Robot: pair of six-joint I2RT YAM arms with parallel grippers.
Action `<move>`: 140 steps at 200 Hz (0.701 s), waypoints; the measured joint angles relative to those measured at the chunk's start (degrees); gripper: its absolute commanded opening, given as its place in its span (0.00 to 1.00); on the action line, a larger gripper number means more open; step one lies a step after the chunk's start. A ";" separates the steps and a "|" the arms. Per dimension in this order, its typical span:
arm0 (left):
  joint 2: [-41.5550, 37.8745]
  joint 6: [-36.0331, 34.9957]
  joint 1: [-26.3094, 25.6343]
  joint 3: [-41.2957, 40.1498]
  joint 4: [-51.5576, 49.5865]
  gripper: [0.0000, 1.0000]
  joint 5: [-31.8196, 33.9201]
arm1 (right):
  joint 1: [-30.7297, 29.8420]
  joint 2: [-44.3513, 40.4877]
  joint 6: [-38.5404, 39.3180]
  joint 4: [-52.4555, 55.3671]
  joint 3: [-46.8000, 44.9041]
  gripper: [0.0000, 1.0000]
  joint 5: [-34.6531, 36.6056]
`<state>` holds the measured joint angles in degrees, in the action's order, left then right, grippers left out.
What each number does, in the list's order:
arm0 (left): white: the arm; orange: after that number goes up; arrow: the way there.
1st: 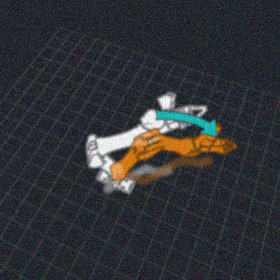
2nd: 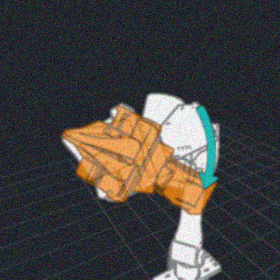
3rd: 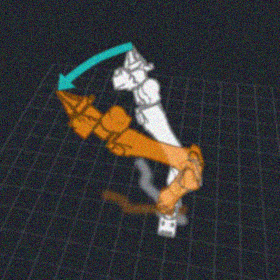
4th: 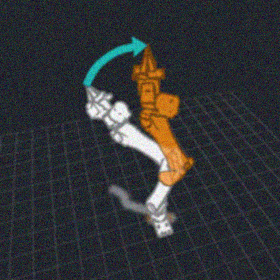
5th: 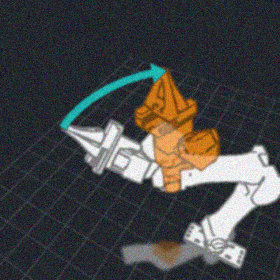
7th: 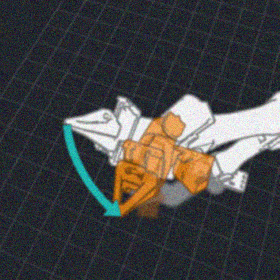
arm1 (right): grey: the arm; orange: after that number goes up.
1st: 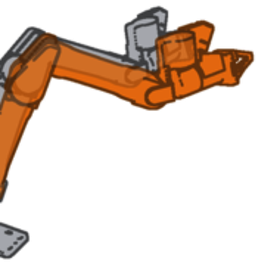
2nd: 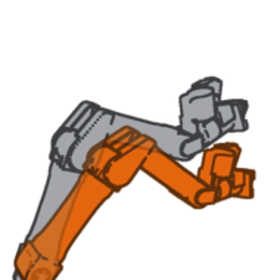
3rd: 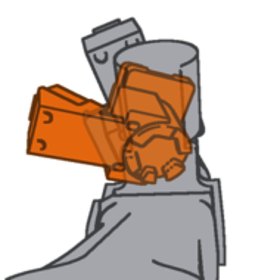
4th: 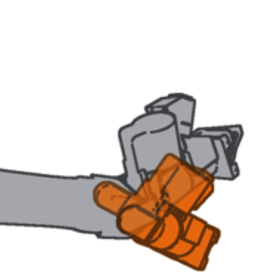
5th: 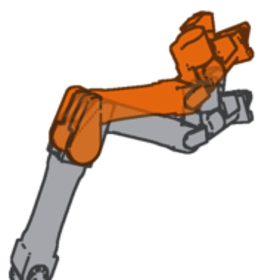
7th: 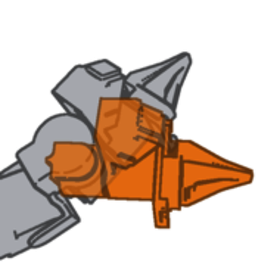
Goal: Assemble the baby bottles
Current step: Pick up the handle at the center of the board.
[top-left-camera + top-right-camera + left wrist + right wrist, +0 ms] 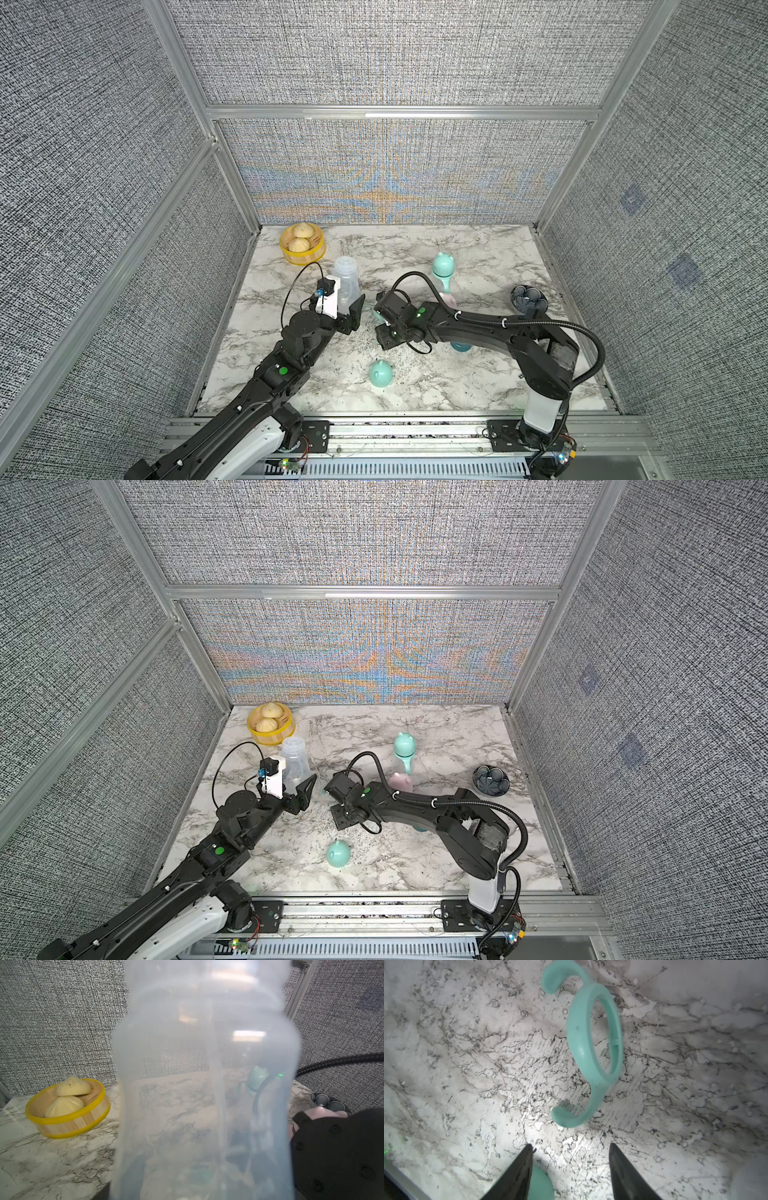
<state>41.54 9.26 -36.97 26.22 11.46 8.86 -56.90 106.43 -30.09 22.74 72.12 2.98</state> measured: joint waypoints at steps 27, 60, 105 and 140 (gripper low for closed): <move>-1.09 0.00 -0.02 0.00 0.00 0.00 0.00 | 0.28 1.77 -2.23 -3.65 -0.81 0.59 -2.10; -2.10 0.02 -0.02 0.00 -0.02 0.00 0.00 | 2.12 3.04 -5.20 -8.11 -2.80 0.59 -3.50; -2.38 0.17 0.00 -0.20 -0.20 0.00 0.00 | 3.56 5.11 -7.26 -14.19 -3.48 0.59 -5.42; -2.43 0.17 0.00 -0.20 -0.90 0.00 0.00 | 4.57 6.91 -7.74 -20.22 -3.50 0.55 -7.76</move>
<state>39.11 9.43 -36.97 26.02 10.57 8.86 -52.34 113.34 -37.82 2.52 68.62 -4.78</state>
